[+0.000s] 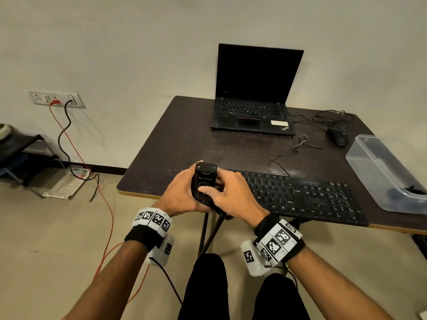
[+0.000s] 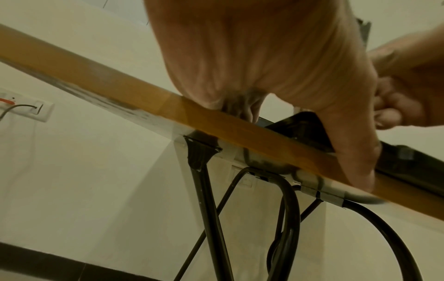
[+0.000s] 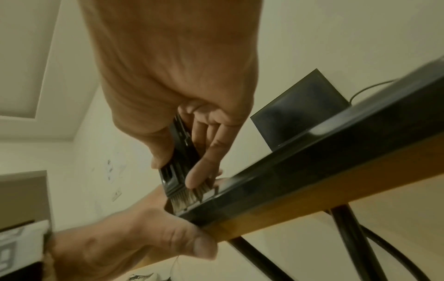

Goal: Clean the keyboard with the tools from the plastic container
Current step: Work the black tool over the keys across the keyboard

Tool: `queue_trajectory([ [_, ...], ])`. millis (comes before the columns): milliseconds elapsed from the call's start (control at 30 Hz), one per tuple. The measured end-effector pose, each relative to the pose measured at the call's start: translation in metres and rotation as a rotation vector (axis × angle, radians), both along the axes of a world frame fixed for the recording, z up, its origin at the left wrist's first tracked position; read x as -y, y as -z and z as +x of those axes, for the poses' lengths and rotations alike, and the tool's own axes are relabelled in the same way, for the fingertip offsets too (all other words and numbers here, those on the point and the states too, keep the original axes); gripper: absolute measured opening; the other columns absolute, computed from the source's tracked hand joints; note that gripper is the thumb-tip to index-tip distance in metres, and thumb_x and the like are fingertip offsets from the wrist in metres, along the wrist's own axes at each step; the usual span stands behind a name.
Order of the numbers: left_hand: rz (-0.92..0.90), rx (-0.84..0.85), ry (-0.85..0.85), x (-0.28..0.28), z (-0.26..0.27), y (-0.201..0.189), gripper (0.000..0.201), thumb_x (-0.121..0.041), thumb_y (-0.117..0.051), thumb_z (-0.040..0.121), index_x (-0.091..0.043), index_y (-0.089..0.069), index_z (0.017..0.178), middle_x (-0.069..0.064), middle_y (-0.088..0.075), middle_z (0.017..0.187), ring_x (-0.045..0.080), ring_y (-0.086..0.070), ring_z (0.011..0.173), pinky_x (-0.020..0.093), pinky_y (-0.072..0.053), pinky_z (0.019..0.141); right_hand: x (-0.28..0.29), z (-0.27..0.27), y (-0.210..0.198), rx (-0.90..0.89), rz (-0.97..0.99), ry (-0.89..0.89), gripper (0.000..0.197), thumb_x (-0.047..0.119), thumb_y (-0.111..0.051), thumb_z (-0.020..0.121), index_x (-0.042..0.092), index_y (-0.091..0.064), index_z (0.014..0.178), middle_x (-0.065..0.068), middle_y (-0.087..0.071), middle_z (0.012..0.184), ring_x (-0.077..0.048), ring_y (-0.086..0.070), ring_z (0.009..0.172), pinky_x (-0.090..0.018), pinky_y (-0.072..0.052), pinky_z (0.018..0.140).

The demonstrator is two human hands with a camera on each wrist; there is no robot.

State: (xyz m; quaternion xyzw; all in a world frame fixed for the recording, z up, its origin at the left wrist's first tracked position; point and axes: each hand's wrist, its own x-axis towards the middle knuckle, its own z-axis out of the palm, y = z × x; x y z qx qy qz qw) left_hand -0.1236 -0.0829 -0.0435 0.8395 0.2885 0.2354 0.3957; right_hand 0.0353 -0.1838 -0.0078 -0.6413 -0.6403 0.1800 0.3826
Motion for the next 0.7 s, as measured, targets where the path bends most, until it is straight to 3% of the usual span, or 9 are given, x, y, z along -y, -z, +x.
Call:
queue_trajectory([
  [67,-0.002,0.016,-0.008,0.000,-0.002,0.003,0.121,-0.038,-0.102,0.048,-0.032,-0.039,0.151,-0.017,-0.066,0.130,0.004,-0.062,0.125,0.037,-0.048,0.112,0.002,-0.006,-0.001,0.030,-0.028,-0.046,0.038,0.036,-0.080,0.089,0.024,-0.073,0.125,0.009,-0.080,0.108,-0.005,-0.073,0.099,-0.029,-0.060,0.090],
  [133,0.004,-0.004,-0.008,0.000,-0.002,0.004,0.107,-0.035,-0.103,0.048,-0.042,-0.047,0.138,-0.018,-0.067,0.125,0.004,-0.064,0.121,0.042,-0.051,0.108,-0.002,-0.003,-0.002,0.030,-0.020,-0.003,0.037,0.037,-0.079,0.089,0.025,-0.073,0.123,0.009,-0.080,0.105,-0.006,-0.074,0.097,-0.034,-0.061,0.090],
  [233,0.015,0.003,-0.023,0.000,0.000,0.000,0.098,-0.025,-0.104,0.048,-0.039,-0.053,0.131,-0.021,-0.067,0.117,0.004,-0.066,0.111,0.038,-0.057,0.097,-0.009,0.004,-0.001,0.002,0.022,0.099,0.032,0.036,-0.077,0.090,0.026,-0.073,0.120,0.011,-0.080,0.101,-0.005,-0.074,0.093,-0.035,-0.062,0.087],
  [333,0.008,-0.003,-0.020,-0.002,0.000,0.003,0.098,-0.030,-0.104,0.048,-0.041,-0.050,0.130,-0.018,-0.068,0.121,0.005,-0.065,0.117,0.038,-0.053,0.104,-0.004,-0.001,-0.002,0.018,-0.006,0.028,0.035,0.034,-0.080,0.089,0.026,-0.074,0.123,0.010,-0.080,0.105,-0.004,-0.074,0.096,-0.032,-0.061,0.091],
  [400,0.014,-0.001,-0.024,-0.002,0.000,0.003,0.104,-0.033,-0.104,0.048,-0.049,-0.046,0.133,-0.022,-0.066,0.125,0.001,-0.062,0.123,0.028,-0.048,0.108,-0.002,-0.001,-0.003,0.050,-0.031,-0.016,0.037,0.034,-0.080,0.089,0.026,-0.073,0.125,0.010,-0.080,0.108,-0.005,-0.073,0.099,-0.031,-0.060,0.092],
  [500,0.032,-0.003,-0.012,-0.004,0.000,0.006,0.105,-0.020,-0.104,0.049,-0.046,-0.048,0.134,-0.026,-0.066,0.121,0.000,-0.065,0.115,0.015,-0.051,0.095,-0.005,0.010,-0.006,0.026,0.002,0.079,0.034,0.034,-0.079,0.090,0.027,-0.073,0.123,0.011,-0.080,0.105,-0.005,-0.074,0.096,-0.034,-0.061,0.090],
  [567,0.030,-0.004,-0.020,-0.005,0.000,0.008,0.106,-0.023,-0.104,0.049,-0.046,-0.046,0.134,-0.026,-0.065,0.122,-0.001,-0.064,0.116,0.015,-0.050,0.097,-0.003,0.009,-0.005,0.021,0.001,0.057,0.034,0.034,-0.079,0.090,0.026,-0.074,0.122,0.010,-0.080,0.106,-0.005,-0.074,0.096,-0.033,-0.061,0.090],
  [667,0.047,-0.026,-0.036,-0.006,-0.001,0.013,0.124,-0.043,-0.102,0.044,-0.048,-0.035,0.149,-0.027,-0.061,0.133,0.000,-0.057,0.129,0.027,-0.044,0.113,0.005,-0.001,-0.002,0.066,-0.046,-0.055,0.033,0.038,-0.078,0.088,0.025,-0.074,0.119,0.010,-0.080,0.104,-0.006,-0.073,0.094,-0.034,-0.061,0.087],
  [700,0.055,-0.031,-0.032,-0.005,0.000,0.011,0.120,-0.039,-0.103,0.045,-0.053,-0.037,0.145,-0.026,-0.062,0.131,0.000,-0.059,0.126,0.026,-0.047,0.111,0.004,-0.001,-0.002,0.069,-0.039,-0.035,0.034,0.040,-0.076,0.088,0.026,-0.073,0.119,0.010,-0.080,0.103,-0.006,-0.073,0.093,-0.035,-0.061,0.087],
])
